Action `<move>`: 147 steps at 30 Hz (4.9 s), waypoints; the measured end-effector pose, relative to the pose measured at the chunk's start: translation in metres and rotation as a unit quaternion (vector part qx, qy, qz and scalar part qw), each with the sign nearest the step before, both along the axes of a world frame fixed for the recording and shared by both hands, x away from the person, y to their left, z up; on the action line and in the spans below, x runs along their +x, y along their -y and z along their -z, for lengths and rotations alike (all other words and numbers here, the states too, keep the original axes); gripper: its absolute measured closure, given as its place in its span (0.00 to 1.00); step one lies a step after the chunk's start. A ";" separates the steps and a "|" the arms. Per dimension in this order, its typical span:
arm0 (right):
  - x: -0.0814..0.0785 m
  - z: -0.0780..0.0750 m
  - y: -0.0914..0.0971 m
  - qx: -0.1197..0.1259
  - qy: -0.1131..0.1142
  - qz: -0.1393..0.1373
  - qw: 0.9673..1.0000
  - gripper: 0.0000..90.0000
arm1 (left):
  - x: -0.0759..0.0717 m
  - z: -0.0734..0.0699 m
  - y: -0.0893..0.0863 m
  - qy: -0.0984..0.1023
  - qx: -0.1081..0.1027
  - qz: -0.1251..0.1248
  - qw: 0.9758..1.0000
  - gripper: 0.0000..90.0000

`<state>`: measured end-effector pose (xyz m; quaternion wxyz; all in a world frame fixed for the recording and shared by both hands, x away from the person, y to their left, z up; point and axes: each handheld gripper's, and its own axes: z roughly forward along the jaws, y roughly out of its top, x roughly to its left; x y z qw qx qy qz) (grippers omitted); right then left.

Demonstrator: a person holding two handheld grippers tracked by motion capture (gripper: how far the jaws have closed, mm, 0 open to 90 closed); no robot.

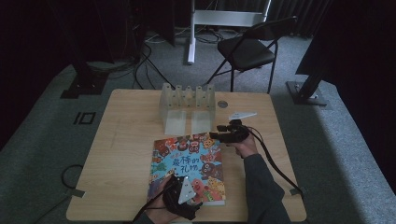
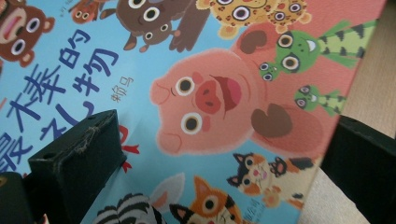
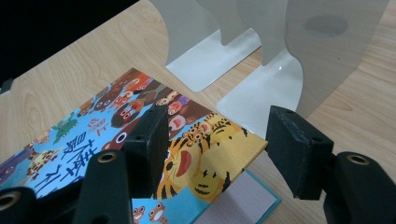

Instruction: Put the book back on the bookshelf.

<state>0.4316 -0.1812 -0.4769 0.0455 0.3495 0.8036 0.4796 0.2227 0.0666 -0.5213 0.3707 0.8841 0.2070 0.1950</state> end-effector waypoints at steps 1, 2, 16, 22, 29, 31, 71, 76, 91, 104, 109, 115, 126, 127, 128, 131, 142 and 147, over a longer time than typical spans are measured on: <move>0.000 -0.001 0.000 0.003 0.001 0.000 1.000 0.44 | 0.000 0.000 0.001 0.003 0.003 -0.003 1.000 0.02; 0.000 -0.002 0.001 0.007 -0.001 0.000 1.000 0.44 | 0.001 0.000 0.001 0.010 0.007 -0.008 1.000 0.02; -0.003 -0.003 -0.002 -0.015 -0.003 -0.001 1.000 0.43 | -0.010 -0.012 -0.001 0.076 -0.001 -0.016 0.997 0.05; -0.003 -0.005 -0.003 0.010 -0.020 -0.017 1.000 0.46 | -0.011 -0.018 -0.006 0.082 -0.008 -0.018 0.996 0.05; -0.007 -0.010 -0.014 -0.005 -0.036 -0.043 0.998 0.48 | -0.010 -0.019 -0.006 0.076 -0.015 -0.019 0.997 0.05; -0.005 -0.010 -0.015 -0.002 -0.042 -0.045 0.998 0.48 | -0.009 -0.019 -0.007 0.070 -0.017 -0.018 0.997 0.05; -0.006 -0.023 -0.021 0.051 -0.033 -0.048 0.997 0.68 | 0.043 -0.029 -0.102 -0.011 -0.118 -0.139 0.983 0.12; -0.011 -0.030 -0.023 0.045 -0.023 -0.046 0.998 0.68 | 0.047 -0.027 -0.109 -0.016 -0.119 -0.146 0.982 0.13; -0.034 -0.055 -0.026 0.042 0.030 -0.045 0.998 0.71 | 0.060 -0.028 -0.128 -0.021 -0.128 -0.166 0.978 0.13; -0.046 -0.079 -0.016 0.078 0.051 -0.029 0.995 0.79 | 0.077 -0.033 -0.141 -0.039 -0.156 -0.168 0.973 0.15; -0.049 -0.088 -0.011 0.104 0.061 -0.025 0.992 0.84 | 0.085 -0.030 -0.145 -0.053 -0.173 -0.162 0.970 0.15; -0.052 -0.095 -0.005 0.129 0.073 -0.042 0.988 0.86 | 0.097 -0.027 -0.145 -0.064 -0.190 -0.152 0.968 0.15; -0.056 -0.100 -0.001 0.153 0.085 -0.068 0.982 0.88 | 0.124 -0.035 -0.144 -0.074 -0.225 -0.098 0.967 0.12; -0.056 -0.100 -0.001 0.154 0.085 -0.070 0.982 0.88 | 0.125 -0.034 -0.144 -0.076 -0.225 -0.095 0.967 0.10; -0.056 -0.100 -0.001 0.154 0.085 -0.070 0.982 0.88 | 0.125 -0.034 -0.144 -0.076 -0.225 -0.095 0.967 0.09; -0.057 -0.100 -0.001 0.158 0.087 -0.073 0.981 0.88 | 0.132 -0.032 -0.144 -0.097 -0.239 -0.079 0.963 0.05; -0.058 -0.100 -0.002 0.168 0.089 -0.086 0.978 0.88 | 0.142 -0.023 -0.142 -0.164 -0.296 -0.015 0.941 0.09; -0.056 -0.099 -0.002 0.169 0.087 -0.086 0.978 0.87 | 0.144 -0.028 -0.143 -0.175 -0.283 -0.011 0.943 0.14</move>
